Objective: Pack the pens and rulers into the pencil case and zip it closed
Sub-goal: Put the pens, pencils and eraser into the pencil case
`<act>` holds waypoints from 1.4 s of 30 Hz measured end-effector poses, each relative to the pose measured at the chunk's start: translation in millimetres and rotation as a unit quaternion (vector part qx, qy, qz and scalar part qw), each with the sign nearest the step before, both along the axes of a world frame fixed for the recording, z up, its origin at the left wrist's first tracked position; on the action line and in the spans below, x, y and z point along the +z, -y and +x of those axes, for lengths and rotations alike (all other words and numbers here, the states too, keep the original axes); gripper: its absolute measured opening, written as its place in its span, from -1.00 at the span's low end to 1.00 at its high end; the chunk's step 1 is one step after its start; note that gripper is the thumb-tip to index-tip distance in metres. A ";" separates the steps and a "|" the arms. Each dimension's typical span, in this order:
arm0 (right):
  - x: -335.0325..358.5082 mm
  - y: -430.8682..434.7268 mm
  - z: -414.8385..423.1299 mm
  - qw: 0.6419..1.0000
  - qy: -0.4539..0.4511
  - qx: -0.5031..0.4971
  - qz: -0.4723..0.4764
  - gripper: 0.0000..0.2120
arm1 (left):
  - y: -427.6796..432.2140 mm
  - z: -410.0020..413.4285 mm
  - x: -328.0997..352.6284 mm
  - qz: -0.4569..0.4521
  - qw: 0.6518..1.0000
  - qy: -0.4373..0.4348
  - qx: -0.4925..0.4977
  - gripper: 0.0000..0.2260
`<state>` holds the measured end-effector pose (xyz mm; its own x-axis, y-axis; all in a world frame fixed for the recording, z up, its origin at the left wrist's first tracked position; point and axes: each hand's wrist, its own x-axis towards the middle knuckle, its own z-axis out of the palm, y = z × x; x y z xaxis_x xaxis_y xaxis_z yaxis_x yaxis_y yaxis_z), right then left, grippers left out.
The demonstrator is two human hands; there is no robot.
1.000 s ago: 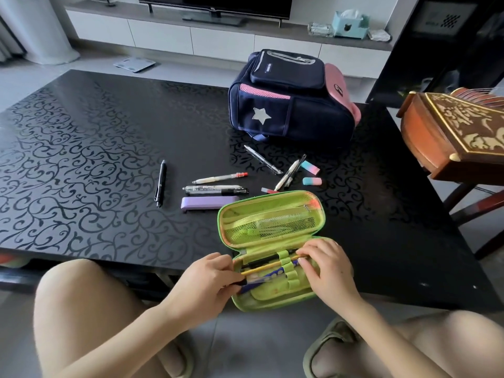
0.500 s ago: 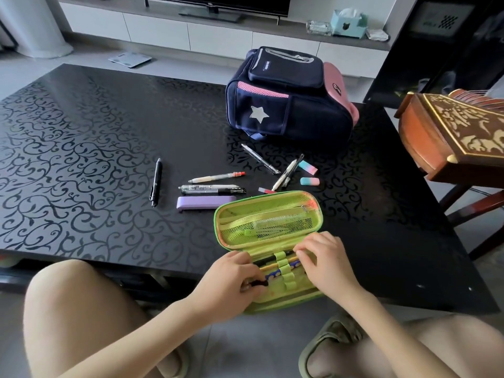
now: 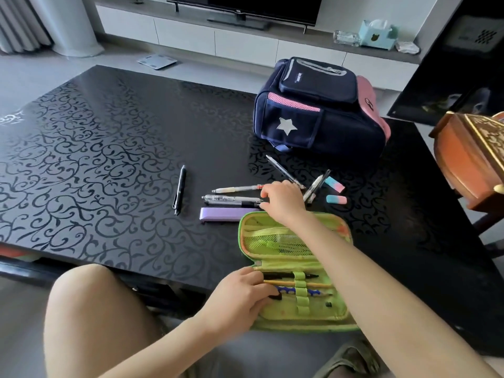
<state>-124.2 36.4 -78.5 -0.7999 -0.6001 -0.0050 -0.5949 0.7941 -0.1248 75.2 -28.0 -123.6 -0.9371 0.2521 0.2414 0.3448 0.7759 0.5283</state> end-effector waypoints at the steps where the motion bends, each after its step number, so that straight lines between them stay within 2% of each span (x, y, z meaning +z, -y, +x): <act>1: -3.0 4.5 -5.1 1.000 0.007 -0.002 0.024 -0.78 | 2.7 -1.9 -0.3 -0.001 1.000 0.002 -0.007 -0.86; 6: -4.9 17.2 -20.1 0.997 0.017 0.024 0.075 -0.84 | 16.5 -8.3 -2.2 -0.002 0.999 -0.021 -0.034 -0.87; 8: 0.0 10.2 -18.9 0.998 0.005 0.031 0.060 -0.84 | 18.2 -7.7 -3.0 -0.001 0.998 -0.038 -0.041 -0.88; 11: 12.4 -14.2 -4.5 0.997 0.031 -0.001 -0.064 -0.86 | 16.4 -6.2 1.0 0.050 0.998 -0.034 -0.001 -0.87; 13: 23.2 -33.9 19.4 0.977 0.077 -0.044 -0.192 -0.89 | 14.5 -9.6 10.9 0.132 0.987 -0.020 0.085 -0.82; 16: 31.2 -59.5 75.8 0.923 0.191 -0.080 -0.325 -0.94 | 12.0 -19.7 31.7 0.307 0.926 0.035 0.216 -0.81; 18: 25.5 -69.8 111.9 0.893 0.256 -0.092 -0.358 -0.95 | 4.7 -24.3 44.8 0.436 0.870 0.082 0.215 -0.76; 20: 17.7 -74.7 134.8 0.863 0.300 -0.114 -0.391 -0.95 | -9.0 -23.7 56.0 0.503 0.835 0.085 0.206 -0.75; 22: 12.0 -80.4 143.3 0.846 0.317 -0.123 -0.411 -0.92 | -20.5 -19.7 62.6 0.523 0.823 0.073 0.209 -0.81; 23: 9.9 -85.3 143.3 0.848 0.314 -0.124 -0.409 -0.94 | -21.9 -17.3 64.3 0.520 0.825 0.069 0.213 -0.81; 25: 5.4 -102.4 138.5 0.866 0.281 -0.128 -0.393 -0.92 | -13.0 -13.0 61.5 0.439 0.868 0.059 0.224 -0.78; 27: 0.3 -124.3 130.4 0.891 0.224 -0.146 -0.367 -0.92 | 6.8 -4.6 54.3 0.272 0.940 0.022 0.206 -0.75; 29: -4.1 -146.8 124.0 0.908 0.174 -0.165 -0.344 -0.94 | 26.6 9.9 45.6 0.089 0.982 -0.005 0.167 -0.69; 32: -12.2 -176.7 121.2 0.925 0.127 -0.189 -0.303 -0.89 | 43.4 32.4 34.7 -0.037 0.994 0.005 0.098 -0.76; 35: -18.1 -193.8 123.0 0.935 0.107 -0.191 -0.277 -0.88 | 47.2 40.0 27.1 -0.131 0.991 -0.018 0.014 -0.79; 37: -21.1 -197.0 124.1 0.939 0.095 -0.185 -0.273 -0.88 | 43.7 38.2 23.5 -0.155 0.987 -0.042 -0.003 -0.82; 42: -24.8 -192.2 126.0 0.954 0.064 -0.155 -0.249 -0.92 | 23.1 25.4 19.7 -0.142 0.988 -0.065 -0.014 -0.86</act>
<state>1.8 228.6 -103.3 -0.9515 -0.2874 0.1096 -0.2952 0.7527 -0.5884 100.6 -51.1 -103.9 -0.8947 0.3519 0.2750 0.4183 0.8760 0.2401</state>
